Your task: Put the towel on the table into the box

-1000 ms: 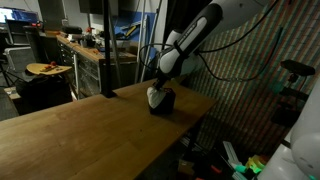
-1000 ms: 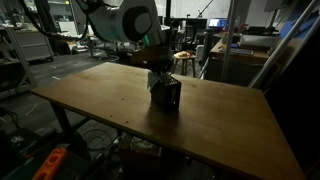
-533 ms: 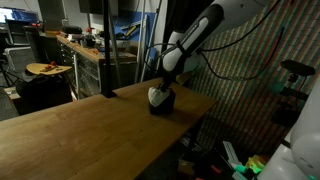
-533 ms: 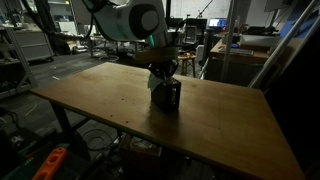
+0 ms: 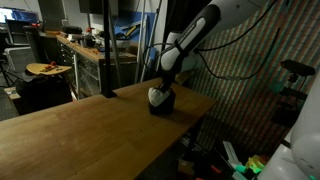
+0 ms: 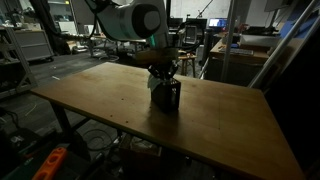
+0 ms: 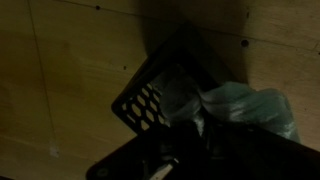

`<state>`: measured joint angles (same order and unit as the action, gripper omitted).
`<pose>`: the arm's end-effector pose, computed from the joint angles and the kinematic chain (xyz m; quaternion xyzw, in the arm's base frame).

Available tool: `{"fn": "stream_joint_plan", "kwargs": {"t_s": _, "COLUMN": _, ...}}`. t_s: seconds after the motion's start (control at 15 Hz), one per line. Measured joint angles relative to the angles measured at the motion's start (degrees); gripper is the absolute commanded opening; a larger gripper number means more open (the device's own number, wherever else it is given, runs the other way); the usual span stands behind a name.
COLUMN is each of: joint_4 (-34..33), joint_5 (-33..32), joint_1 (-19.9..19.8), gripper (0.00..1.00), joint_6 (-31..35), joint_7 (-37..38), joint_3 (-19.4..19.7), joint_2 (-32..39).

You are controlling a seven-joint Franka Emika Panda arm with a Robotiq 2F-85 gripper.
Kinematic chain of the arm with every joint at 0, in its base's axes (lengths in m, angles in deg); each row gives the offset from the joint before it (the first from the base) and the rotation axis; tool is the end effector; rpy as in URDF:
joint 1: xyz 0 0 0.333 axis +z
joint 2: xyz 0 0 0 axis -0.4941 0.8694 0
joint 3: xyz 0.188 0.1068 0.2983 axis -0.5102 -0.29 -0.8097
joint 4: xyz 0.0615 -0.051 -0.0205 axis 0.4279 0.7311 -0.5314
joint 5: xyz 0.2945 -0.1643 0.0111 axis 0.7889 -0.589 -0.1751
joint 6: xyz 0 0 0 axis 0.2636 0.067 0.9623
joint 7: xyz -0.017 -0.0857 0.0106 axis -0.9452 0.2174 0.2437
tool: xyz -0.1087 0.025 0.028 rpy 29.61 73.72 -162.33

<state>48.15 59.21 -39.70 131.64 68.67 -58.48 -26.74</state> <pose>0.4981 -0.1400 0.3835 0.9858 0.1110 0.0897 0.0883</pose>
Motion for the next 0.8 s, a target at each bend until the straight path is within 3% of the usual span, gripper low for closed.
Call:
{"fn": "stream_joint_plan", "kwargs": {"t_s": 0.6, "joint_4": -4.3, "joint_5": 1.1, "joint_1": 0.5, "gripper": 0.04, "joint_6": -6.7, "joint_7": 0.4, "joint_3": -0.8, "joint_2": 1.9}}
{"fn": "stream_joint_plan", "kwargs": {"t_s": 0.8, "joint_4": -7.1, "joint_5": 3.4, "joint_1": 0.9, "gripper": 0.04, "joint_6": -12.5, "joint_7": 5.3, "joint_3": -1.0, "joint_2": 3.0}}
